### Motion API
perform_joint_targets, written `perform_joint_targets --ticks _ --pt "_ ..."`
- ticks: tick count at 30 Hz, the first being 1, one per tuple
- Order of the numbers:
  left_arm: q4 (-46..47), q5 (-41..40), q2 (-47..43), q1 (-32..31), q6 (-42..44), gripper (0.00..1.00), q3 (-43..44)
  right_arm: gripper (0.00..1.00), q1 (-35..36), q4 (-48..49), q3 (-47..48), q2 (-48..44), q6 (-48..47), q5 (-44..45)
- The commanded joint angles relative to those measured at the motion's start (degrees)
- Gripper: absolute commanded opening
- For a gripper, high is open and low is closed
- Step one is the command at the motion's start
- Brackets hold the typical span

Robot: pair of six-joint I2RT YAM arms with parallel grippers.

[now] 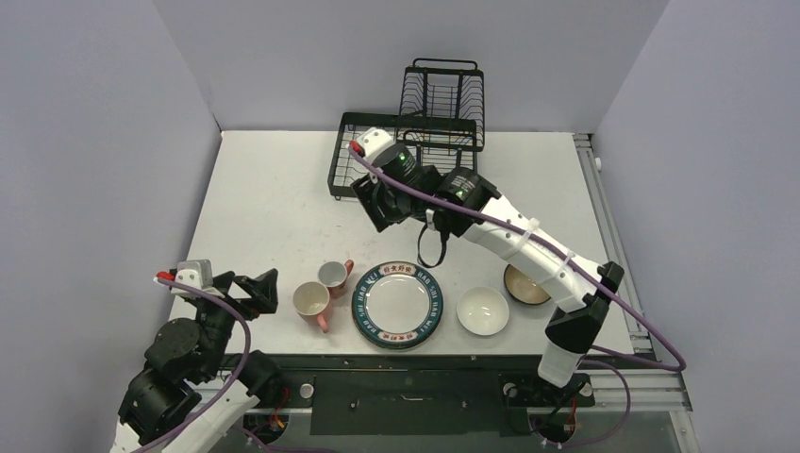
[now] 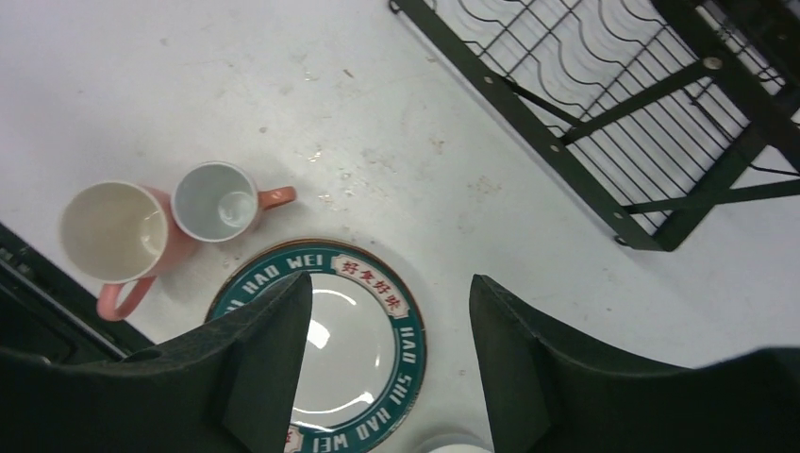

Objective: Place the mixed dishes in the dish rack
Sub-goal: Move the dish rack to the center of the board.

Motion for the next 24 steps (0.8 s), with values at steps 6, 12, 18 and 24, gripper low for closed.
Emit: perform_joint_targets --ticks 6,12,18,24 --pt "2.5 1.6 2.8 0.4 0.8 0.96 0.0 0.63 -7.7 -2.4 5.7 -1.6 -8.4 2.5" --pt "2.7 1.7 2.6 0.5 0.9 0.96 -0.1 0.67 -10.7 -3.2 10.5 1.1 -15.2 7.5" --pt "2.9 2.4 2.8 0.6 1.3 0.96 -0.2 0.71 -13.5 0.7 10.3 3.1 -22.4 12.3" --pt "3.0 2.6 2.5 0.5 1.4 0.96 -0.3 0.72 -16.5 3.9 12.5 5.9 -30.8 12.4"
